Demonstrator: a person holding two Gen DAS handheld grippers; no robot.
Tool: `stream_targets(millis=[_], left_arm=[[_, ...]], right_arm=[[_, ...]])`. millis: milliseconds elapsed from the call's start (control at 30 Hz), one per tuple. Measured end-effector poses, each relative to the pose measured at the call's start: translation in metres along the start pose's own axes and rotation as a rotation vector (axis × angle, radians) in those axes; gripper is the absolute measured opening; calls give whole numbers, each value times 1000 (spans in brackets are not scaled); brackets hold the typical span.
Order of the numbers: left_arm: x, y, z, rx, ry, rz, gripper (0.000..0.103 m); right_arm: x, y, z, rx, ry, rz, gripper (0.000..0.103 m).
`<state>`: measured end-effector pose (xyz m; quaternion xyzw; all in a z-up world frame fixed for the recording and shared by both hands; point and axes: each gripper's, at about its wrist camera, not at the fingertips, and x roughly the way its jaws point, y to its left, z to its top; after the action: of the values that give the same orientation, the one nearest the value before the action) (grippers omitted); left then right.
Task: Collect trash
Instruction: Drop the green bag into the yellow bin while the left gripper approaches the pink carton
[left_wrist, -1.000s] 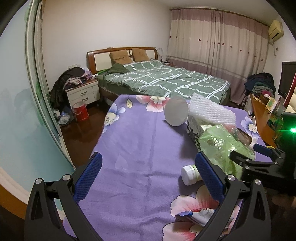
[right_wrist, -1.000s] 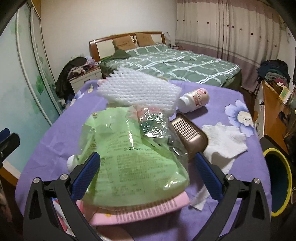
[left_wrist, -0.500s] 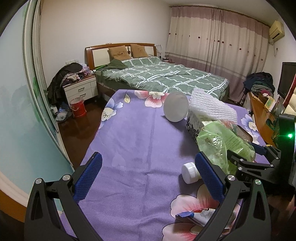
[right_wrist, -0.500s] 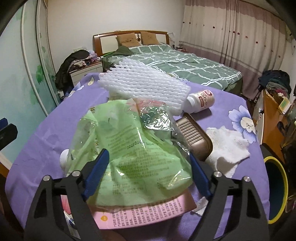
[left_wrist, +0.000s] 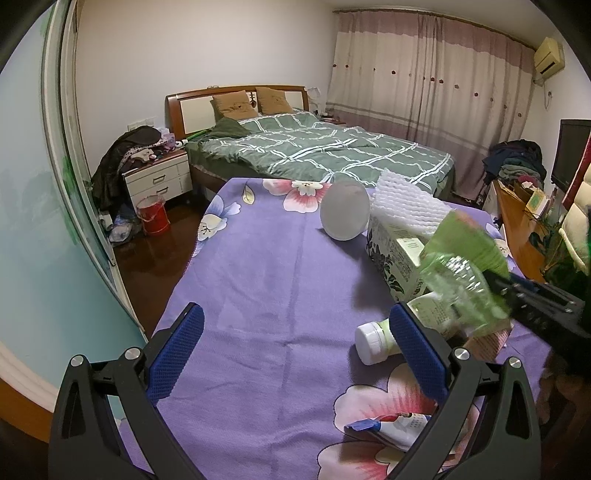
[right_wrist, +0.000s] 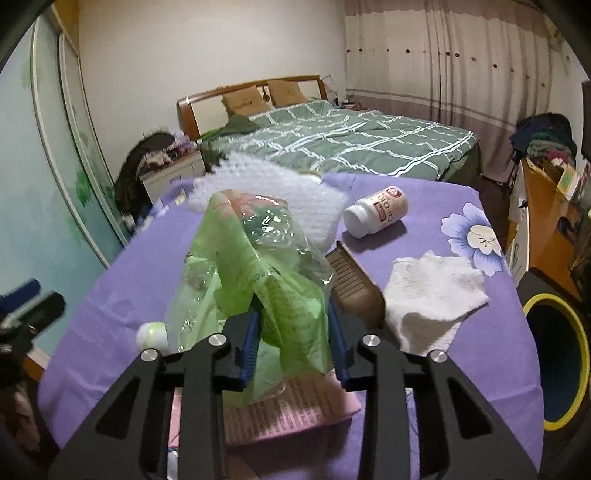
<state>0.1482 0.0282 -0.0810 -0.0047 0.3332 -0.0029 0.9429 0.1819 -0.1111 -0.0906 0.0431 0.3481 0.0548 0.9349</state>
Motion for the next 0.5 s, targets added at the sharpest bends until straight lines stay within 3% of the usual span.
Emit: stream_targets(millis=[267,500], left_arm=[[-3,-10,-1,16,-3,-23,99],[-1,-31,-3,44,7,-67,99]], right_arm=[[-36,-25,6,83,-47,41,31],[-64,-88,4,181,-101,-102,31]])
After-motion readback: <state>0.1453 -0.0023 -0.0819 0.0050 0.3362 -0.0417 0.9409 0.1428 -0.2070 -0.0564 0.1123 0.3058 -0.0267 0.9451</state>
